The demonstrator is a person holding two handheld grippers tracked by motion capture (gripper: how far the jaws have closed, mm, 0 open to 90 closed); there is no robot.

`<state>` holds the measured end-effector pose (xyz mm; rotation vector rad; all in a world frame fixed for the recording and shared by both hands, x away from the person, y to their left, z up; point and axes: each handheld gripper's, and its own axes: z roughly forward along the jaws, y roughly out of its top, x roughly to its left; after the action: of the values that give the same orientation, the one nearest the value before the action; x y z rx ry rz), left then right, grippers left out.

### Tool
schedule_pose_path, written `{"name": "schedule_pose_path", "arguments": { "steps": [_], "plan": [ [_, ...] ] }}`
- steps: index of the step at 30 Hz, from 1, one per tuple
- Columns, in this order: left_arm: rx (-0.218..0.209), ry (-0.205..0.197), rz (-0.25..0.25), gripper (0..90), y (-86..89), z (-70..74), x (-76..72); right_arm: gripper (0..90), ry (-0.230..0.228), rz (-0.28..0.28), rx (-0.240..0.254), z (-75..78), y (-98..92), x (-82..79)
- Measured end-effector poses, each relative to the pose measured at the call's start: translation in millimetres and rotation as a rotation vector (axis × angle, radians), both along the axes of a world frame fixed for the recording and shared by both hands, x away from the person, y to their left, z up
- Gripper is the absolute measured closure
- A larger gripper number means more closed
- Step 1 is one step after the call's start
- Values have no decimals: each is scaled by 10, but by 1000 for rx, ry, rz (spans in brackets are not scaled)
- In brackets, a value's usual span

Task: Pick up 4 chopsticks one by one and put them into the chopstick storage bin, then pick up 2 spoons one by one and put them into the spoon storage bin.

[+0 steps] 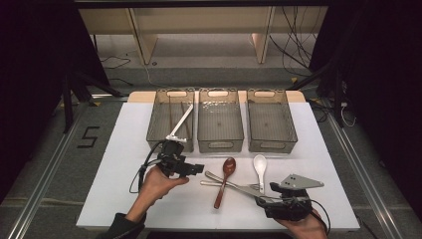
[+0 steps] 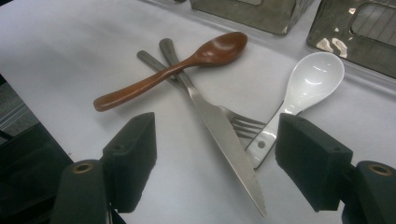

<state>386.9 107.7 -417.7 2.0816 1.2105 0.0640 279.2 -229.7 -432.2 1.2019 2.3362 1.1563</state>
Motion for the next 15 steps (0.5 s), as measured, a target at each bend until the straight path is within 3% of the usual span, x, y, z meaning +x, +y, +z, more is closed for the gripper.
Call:
{"name": "schedule_pose_path", "arguments": {
  "steps": [15],
  "plan": [
    [23, 57, -64, 175, -292, -192, -142, 300, -3, -3, -3, 12, 1, -15]
  ]
}}
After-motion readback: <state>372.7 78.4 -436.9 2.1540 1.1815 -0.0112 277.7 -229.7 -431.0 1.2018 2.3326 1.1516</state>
